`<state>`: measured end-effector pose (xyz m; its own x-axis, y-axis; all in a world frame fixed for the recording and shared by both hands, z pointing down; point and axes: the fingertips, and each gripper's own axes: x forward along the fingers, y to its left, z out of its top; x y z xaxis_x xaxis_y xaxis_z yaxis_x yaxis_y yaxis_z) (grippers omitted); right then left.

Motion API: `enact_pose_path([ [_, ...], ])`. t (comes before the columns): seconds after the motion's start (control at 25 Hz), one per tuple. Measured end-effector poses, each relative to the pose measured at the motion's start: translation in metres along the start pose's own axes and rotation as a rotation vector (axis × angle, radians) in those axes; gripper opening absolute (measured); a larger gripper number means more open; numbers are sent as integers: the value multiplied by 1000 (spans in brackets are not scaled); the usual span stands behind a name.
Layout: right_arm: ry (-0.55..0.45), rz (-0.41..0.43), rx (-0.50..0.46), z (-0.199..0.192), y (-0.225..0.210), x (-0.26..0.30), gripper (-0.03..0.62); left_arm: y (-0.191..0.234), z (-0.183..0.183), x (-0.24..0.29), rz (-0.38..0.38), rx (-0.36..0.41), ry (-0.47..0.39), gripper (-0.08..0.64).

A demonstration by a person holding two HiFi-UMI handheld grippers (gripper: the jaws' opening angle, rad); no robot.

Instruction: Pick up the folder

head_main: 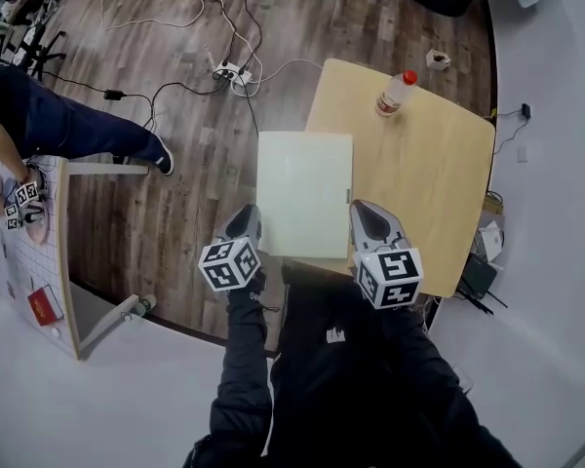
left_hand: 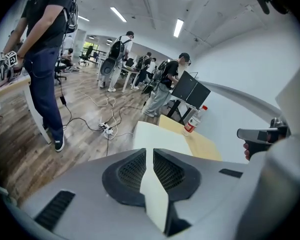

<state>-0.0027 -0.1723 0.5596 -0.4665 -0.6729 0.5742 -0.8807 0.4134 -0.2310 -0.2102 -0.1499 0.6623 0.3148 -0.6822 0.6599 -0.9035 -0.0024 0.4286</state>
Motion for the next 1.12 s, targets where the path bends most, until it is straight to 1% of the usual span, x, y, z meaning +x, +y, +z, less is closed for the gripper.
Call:
enact_pose_path([
  [0.12,16,7,-4,-1,1,16,21,11,0,15,-9,-5,28,41],
  [0.16,21,8,-6,-1,1,21,21,13,0,21,-18,-6,41,63],
  [0.2,26,9,-8,-1,1,26,21,16,-2,25,-29,-6,56,101],
  [0.24,32,9,-10,-1,2,30,21,19,-3,30,-40,-6,69,115],
  [0.48,65,14,-17,-8,-1,53,21,31,-5,56,-107,-11,104,163],
  [0.56,77,17,-18,-11,-3,58,21,32,-6,64,-151,-30,113,189],
  [0.68,89,22,-21,-13,-4,65,21,36,-4,74,-225,-88,108,219],
  [0.76,97,23,-21,-15,-4,70,21,39,-3,79,-260,-116,108,235],
  [1.0,119,11,-20,-21,-7,84,21,47,-7,91,-307,-119,151,264],
  [1.12,127,-4,-21,-24,-12,94,21,45,-10,95,-338,-135,184,278],
])
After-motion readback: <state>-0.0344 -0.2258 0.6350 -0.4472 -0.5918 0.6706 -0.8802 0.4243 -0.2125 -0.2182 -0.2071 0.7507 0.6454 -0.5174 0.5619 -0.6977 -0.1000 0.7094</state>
